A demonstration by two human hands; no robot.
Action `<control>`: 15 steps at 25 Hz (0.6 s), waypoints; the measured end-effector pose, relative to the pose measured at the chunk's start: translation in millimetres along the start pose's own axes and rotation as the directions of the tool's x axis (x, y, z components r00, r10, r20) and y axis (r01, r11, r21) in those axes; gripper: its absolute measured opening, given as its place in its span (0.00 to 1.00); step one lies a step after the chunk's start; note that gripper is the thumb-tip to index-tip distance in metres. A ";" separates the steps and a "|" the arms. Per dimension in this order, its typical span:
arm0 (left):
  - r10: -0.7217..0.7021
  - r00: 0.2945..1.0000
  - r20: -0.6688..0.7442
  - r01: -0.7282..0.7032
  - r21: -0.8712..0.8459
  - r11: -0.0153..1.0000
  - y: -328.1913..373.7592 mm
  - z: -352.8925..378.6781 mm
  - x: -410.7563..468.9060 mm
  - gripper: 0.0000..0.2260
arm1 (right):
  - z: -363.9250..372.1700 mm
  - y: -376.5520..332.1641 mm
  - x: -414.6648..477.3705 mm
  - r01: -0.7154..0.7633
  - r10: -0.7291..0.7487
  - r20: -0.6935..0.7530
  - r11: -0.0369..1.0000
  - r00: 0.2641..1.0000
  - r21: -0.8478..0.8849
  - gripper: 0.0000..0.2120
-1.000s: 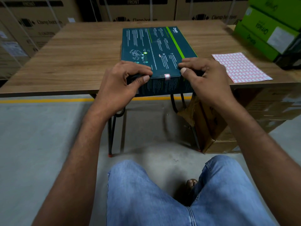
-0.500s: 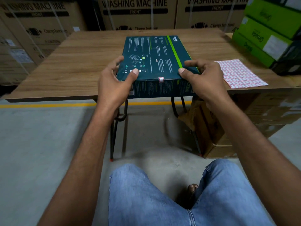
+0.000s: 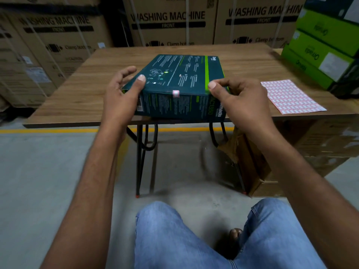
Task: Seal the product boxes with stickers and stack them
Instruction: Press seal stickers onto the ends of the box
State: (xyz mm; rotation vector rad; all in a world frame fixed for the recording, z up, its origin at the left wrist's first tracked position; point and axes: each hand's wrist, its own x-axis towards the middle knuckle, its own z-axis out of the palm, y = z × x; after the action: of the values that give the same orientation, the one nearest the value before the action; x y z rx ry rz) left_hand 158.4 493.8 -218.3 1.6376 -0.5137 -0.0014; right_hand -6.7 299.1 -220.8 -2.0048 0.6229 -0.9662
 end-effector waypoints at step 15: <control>0.336 0.942 0.016 -0.325 0.303 0.896 9.9 -52.6 -15.5 0.05 | 46.8 7.1 10.9 0.287 -0.190 0.323 0.914 0.927 -0.286 0.16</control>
State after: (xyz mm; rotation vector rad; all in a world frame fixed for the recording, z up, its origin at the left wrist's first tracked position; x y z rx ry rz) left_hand 156.9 548.1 -205.9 1.8238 -0.7902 0.3769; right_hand 36.8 308.7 -240.1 -2.5121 0.3963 -0.7172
